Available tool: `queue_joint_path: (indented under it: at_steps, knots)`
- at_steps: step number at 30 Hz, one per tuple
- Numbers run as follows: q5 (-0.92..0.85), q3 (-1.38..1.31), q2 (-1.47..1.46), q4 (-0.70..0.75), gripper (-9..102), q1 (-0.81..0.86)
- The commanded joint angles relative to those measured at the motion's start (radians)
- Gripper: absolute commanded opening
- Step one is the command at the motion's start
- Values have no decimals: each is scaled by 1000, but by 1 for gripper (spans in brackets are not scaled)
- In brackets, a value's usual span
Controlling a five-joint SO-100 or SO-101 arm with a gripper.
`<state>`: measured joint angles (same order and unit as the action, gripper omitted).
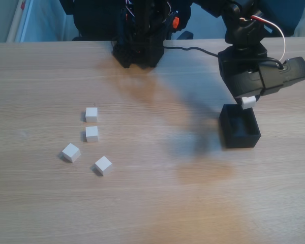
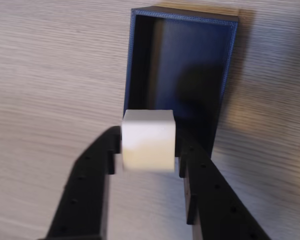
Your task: Pick blocks and place them in the box.
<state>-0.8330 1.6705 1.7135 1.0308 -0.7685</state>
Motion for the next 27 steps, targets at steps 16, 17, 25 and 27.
queue_joint_path:
  at_steps: [16,17,25,27]
  knots:
    - [-172,265,301,61,6,387]
    - [-201,314,333,52,7,443]
    - [-371,443,402,48,12,811]
    - [-362,423,367,31,13,873]
